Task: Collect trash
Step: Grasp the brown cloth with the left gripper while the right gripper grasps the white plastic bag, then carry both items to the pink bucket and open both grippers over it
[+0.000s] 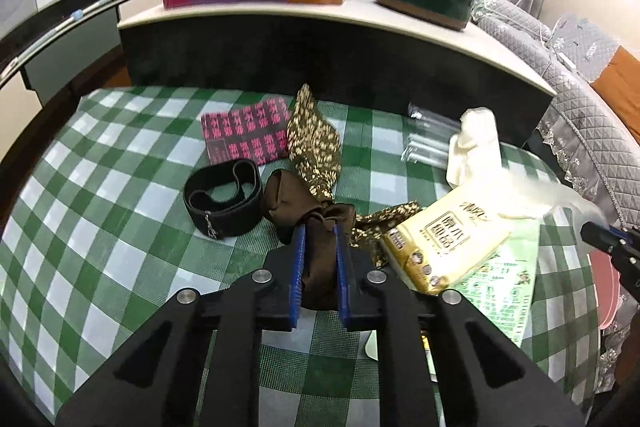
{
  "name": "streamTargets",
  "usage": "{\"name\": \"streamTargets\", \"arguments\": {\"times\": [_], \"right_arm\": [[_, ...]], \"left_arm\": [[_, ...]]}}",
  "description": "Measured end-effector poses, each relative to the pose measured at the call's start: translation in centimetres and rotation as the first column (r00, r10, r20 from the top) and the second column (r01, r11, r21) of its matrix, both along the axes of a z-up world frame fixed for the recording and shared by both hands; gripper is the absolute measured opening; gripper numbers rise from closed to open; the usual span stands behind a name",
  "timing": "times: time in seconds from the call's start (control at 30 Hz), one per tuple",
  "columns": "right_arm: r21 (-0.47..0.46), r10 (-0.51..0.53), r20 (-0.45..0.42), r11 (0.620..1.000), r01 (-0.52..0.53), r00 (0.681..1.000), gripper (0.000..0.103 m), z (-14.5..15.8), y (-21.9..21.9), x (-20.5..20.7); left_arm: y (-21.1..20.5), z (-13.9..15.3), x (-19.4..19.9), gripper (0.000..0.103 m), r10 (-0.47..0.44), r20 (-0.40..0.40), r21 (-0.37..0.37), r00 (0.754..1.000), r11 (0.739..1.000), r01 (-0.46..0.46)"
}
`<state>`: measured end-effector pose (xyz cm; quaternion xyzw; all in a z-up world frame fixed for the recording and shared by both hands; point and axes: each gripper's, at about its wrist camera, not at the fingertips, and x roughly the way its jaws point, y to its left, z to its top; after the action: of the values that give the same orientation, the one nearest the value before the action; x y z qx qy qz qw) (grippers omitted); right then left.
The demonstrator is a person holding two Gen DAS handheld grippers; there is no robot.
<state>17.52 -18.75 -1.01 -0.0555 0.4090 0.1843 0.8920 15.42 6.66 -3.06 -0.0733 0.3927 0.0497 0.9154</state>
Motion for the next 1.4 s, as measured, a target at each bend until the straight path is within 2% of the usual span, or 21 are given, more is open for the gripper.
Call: {"name": "streamTargets", "arguments": {"times": [0.37,0.73,1.0,1.4], "right_arm": [[0.038,-0.043,0.084,0.998,0.040,0.996,0.007,3.3,-2.0,-1.7],[0.066,-0.099,0.137,0.994,0.090,0.986,0.007,5.4,-4.4,-3.7],[0.065,-0.128,0.157,0.991,0.119,0.979,0.007,6.2,-6.3,-5.0],[0.066,-0.185,0.179,0.982,0.176,0.966,0.007,7.2,-9.7,-6.7]], "left_arm": [[-0.7,3.2,-2.0,0.011,-0.019,0.118,0.043,0.993,0.999,0.014],[-1.5,7.5,-4.9,0.011,-0.041,0.258,0.074,0.965,0.997,0.023],[-3.0,8.9,-6.2,0.011,-0.082,0.294,0.073,0.952,0.995,0.063],[-6.4,9.6,-7.1,0.011,-0.159,0.311,0.054,0.937,0.987,0.149]]}}
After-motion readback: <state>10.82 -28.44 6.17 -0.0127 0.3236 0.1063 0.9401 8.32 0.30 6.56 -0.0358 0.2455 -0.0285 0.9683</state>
